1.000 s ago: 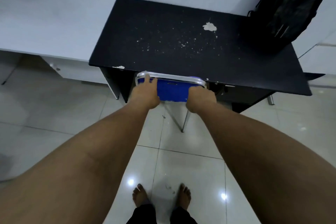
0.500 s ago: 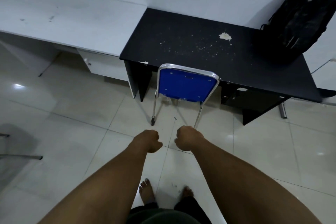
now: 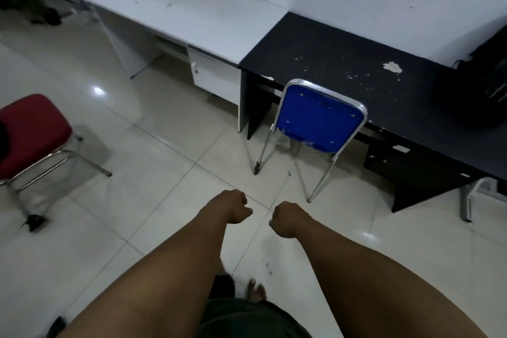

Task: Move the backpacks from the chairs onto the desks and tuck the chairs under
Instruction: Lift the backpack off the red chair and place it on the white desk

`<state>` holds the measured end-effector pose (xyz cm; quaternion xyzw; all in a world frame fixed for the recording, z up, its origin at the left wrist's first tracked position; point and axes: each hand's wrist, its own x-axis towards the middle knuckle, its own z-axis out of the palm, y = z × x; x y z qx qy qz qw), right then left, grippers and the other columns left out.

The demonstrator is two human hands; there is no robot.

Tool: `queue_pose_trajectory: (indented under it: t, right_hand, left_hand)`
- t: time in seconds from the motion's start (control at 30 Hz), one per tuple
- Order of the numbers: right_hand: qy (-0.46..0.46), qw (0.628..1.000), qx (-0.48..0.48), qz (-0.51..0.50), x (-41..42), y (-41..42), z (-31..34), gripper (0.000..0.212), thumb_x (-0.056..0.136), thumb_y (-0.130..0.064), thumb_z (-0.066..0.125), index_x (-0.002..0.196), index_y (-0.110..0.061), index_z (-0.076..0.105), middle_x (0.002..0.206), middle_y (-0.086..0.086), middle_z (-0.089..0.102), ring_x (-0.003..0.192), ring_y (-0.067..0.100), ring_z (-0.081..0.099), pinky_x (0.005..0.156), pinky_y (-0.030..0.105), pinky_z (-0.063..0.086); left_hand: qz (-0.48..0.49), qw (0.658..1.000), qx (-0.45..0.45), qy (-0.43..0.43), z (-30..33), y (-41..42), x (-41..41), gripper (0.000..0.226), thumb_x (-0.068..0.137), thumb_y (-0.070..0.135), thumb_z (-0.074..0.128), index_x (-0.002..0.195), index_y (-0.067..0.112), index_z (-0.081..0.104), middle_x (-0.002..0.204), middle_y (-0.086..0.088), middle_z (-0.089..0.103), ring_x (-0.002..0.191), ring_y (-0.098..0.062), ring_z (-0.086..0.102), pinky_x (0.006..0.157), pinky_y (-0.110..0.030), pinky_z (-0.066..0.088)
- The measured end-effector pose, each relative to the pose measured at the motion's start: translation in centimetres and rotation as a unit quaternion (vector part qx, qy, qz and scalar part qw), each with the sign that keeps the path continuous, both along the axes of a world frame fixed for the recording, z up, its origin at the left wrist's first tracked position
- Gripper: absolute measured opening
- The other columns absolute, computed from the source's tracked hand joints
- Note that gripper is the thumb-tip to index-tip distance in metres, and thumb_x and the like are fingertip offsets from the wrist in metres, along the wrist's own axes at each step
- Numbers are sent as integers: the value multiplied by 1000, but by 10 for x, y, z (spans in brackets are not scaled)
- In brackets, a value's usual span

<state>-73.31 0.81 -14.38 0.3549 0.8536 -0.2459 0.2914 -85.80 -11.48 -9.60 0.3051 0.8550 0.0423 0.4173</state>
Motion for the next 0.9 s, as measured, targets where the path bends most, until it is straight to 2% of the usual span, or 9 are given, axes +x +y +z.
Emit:
queue_pose_trajectory:
  t: [0.27, 0.37, 0.6, 0.8, 0.9]
  right_hand:
    - [-11, 996, 2, 85, -27, -72, 3, 41, 95, -36, 54, 128, -11, 61, 130, 7, 62, 119, 26, 58, 95, 34, 50]
    - [-18, 994, 8, 105, -49, -100, 1, 43, 96, -37, 53, 128, -10, 60, 131, 8, 60, 118, 27, 58, 91, 33, 49]
    - [-19, 993, -1, 114, -117, -190, -5, 38, 95, -37, 53, 120, -10, 63, 125, 7, 63, 111, 27, 60, 84, 31, 49]
    - [2, 994, -33, 109, -189, -286, -3, 37, 95, -37, 56, 121, -11, 64, 121, 6, 65, 109, 26, 62, 90, 35, 53]
    - [8, 993, -40, 113, -208, -305, -2, 37, 96, -36, 55, 122, -11, 64, 123, 6, 65, 112, 26, 61, 86, 32, 50]
  left_hand:
    - [38, 999, -3, 18, 1, -78, -5, 54, 96, 43, 54, 143, 17, 47, 147, -6, 46, 131, -24, 46, 105, -35, 41]
    - [52, 998, -17, 13, -4, -118, -22, 54, 96, 44, 55, 143, 18, 48, 147, -5, 46, 131, -24, 47, 106, -35, 41]
    - [59, 997, -37, 17, -14, -211, -84, 53, 94, 44, 55, 141, 19, 49, 146, -5, 47, 130, -24, 48, 104, -36, 43]
    - [59, 996, -69, 19, -18, -295, -147, 51, 95, 41, 54, 139, 16, 51, 141, -7, 52, 126, -25, 51, 102, -35, 44]
    - [58, 995, -83, 18, -20, -316, -166, 51, 95, 41, 54, 139, 14, 52, 140, -7, 53, 125, -25, 52, 102, -35, 45]
